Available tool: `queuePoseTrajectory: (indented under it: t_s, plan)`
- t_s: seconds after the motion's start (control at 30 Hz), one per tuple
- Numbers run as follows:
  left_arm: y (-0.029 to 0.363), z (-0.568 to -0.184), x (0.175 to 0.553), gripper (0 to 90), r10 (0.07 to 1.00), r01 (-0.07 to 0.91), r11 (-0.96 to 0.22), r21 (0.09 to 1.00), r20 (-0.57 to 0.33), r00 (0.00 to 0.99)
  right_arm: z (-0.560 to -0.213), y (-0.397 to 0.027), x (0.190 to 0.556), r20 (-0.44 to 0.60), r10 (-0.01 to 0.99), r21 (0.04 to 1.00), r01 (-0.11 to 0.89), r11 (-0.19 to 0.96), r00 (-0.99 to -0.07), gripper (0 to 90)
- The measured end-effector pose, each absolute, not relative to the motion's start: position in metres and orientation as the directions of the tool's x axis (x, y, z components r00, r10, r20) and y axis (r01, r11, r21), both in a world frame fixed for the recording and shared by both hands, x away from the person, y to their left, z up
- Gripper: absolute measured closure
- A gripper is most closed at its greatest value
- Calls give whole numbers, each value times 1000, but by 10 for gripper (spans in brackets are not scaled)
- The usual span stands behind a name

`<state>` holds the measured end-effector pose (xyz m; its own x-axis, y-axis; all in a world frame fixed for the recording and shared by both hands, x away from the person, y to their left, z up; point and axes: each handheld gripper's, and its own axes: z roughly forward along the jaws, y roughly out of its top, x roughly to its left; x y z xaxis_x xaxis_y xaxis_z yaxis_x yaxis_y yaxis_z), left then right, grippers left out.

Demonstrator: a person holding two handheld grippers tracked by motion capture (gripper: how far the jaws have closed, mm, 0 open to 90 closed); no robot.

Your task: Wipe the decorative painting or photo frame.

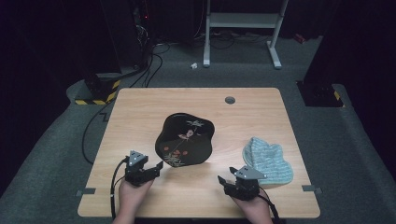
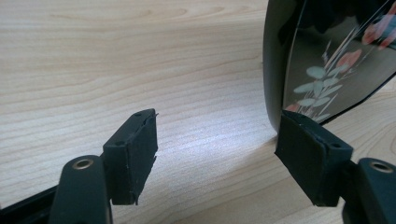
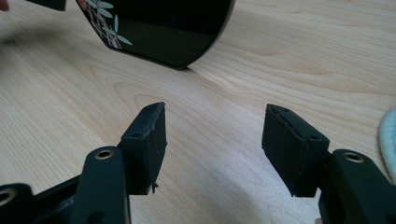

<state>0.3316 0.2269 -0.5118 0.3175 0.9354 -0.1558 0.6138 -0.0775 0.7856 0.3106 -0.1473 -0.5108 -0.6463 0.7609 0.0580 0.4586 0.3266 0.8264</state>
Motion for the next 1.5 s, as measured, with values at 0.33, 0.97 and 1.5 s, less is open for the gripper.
queuePoseTrajectory:
  t_s: [0.33, 0.97, 1.5]
  plan:
    - [222, -510, 324, 306, 899, 588, -88, 804, -189, 394, -509, -139, 311, 72, 759, 831, 459, 313, -647, 407]
    - [200, -514, 340, 510, 899, 602, -107, 791, -181, 398, -501, -101, 375, 88, 787, 834, 477, 277, -611, 532]
    - [184, -519, 354, 551, 897, 619, -134, 774, -171, 407, -500, -94, 378, 78, 784, 841, 463, 280, -615, 616]
